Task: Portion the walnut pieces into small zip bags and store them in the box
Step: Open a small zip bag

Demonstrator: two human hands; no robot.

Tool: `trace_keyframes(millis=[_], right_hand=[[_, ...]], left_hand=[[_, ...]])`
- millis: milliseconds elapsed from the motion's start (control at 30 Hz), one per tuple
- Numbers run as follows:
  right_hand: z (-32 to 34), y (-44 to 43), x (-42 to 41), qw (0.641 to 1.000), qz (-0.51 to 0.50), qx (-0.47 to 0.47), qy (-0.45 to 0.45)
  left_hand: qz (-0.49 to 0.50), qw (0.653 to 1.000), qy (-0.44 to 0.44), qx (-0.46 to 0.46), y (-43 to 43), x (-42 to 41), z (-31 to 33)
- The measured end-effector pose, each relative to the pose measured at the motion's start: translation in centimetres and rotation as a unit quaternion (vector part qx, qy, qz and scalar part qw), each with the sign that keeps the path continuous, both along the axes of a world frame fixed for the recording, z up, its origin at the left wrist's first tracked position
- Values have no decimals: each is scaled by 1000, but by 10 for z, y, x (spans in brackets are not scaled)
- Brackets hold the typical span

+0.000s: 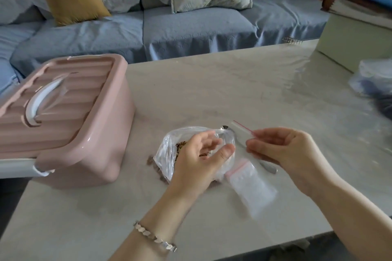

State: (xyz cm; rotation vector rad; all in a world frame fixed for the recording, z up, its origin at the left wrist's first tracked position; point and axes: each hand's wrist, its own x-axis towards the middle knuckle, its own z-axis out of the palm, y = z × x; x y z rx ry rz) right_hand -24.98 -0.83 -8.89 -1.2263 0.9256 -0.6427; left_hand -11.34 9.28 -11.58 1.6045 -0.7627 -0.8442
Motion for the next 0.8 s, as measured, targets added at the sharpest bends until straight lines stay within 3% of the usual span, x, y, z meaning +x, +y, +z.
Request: trace_keyframes(millis=[133,200,300,367,400,467,500,633,800], right_hand=[[9,21,22,983,132,-98,76],[8,22,31,973,152,-142,98],[6,23,41,964,176,-163,117],[5,24,48,961,200,-147,123],[4,25,50,961,204,-138,125],[2,27,56,963,192,-134,134],[0,29,59,965,181,-132,139],[-9,39,67,974,141,-112,135],[-1,51,70,976,139,-153,76]], left_hand=[[-27,999,-28,-18,7,16,14],[-21,998,-57,-14,12,25,14],[-24,994,-103,-10,20,39,16],[-19,984,-178,-8,24,45,16],[7,966,-259,-10,26,47,14],[89,897,-432,-24,29,50,10],[115,873,-472,-50,31,50,7],[178,872,-449,-84,34,42,5],[76,965,-250,25,33,35,14]])
